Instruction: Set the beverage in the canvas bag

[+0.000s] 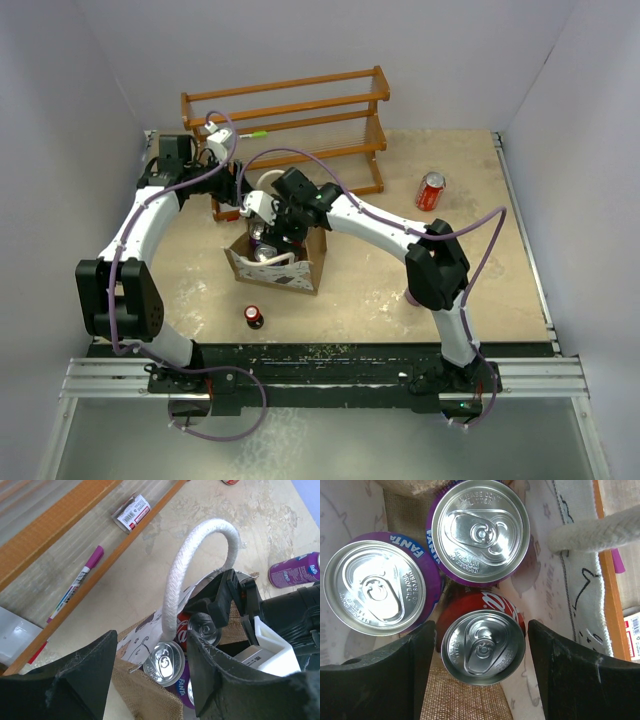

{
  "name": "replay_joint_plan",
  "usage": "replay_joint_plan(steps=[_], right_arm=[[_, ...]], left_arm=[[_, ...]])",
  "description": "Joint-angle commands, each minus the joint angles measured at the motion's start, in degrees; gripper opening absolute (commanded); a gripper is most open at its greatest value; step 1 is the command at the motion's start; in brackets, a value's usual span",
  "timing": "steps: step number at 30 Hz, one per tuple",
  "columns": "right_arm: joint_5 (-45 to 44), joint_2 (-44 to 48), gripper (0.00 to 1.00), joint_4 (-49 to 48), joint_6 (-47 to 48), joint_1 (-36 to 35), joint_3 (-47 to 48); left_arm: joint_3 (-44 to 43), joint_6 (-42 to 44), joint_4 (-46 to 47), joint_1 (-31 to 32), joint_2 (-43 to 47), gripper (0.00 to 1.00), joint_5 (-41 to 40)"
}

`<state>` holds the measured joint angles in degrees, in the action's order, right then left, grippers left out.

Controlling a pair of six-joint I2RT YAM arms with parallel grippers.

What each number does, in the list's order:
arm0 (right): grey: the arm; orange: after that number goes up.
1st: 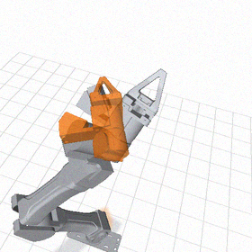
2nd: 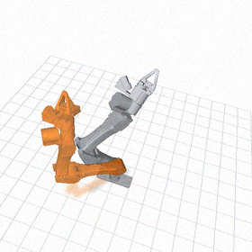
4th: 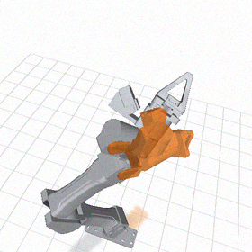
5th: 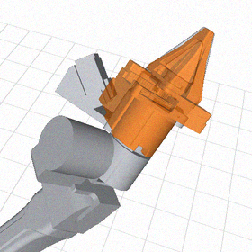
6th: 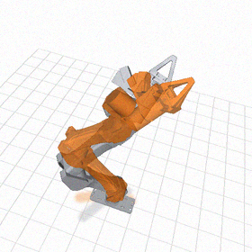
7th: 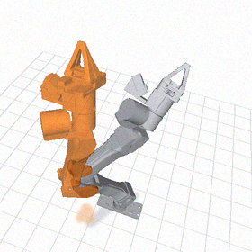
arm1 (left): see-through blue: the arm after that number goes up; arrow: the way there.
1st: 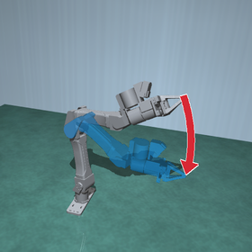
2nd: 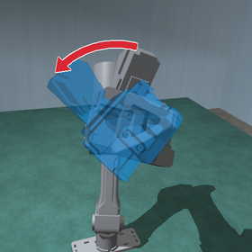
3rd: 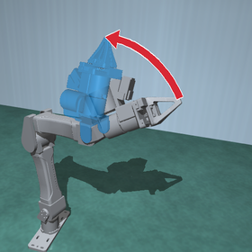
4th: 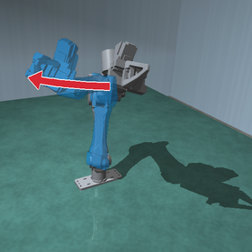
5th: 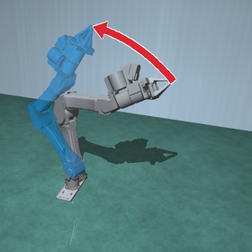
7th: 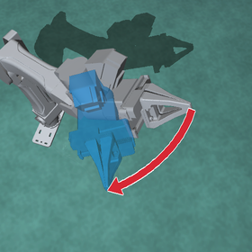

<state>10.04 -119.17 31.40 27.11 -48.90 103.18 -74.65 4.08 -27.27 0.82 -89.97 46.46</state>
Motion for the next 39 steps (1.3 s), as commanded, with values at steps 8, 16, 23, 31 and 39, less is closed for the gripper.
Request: replay_joint_plan(steps=[8, 16, 23, 31, 39], right_arm=[[1.2, 6.85, 0.75, -0.4, -1.1, -0.31, 3.98], [1.21, 9.06, 0.75, -0.11, -1.33, -0.31, 4.51], [1.63, 12.89, 0.74, -0.18, -1.62, -0.31, 3.02], [1.78, 22.43, 0.73, -1.86, -3.32, -0.18, -4.67], [-0.09, 34.2, 0.74, -3.51, -3.76, 4.4, -14.78]], left_arm=[[0.39, -0.12, 1.71, 0.41, 2.92, 0.61, 3.02], [0.3, -0.05, 1.78, 0.41, 2.9, 0.61, 3.0], [0.45, -0.2, 1.87, 0.41, 2.87, 0.61, 2.89], [0.52, -0.03, 1.95, 0.41, 3.1, 0.61, 2.76], [0.6, -0.12, 2.13, 0.45, 3.38, 0.6, 3.09]])
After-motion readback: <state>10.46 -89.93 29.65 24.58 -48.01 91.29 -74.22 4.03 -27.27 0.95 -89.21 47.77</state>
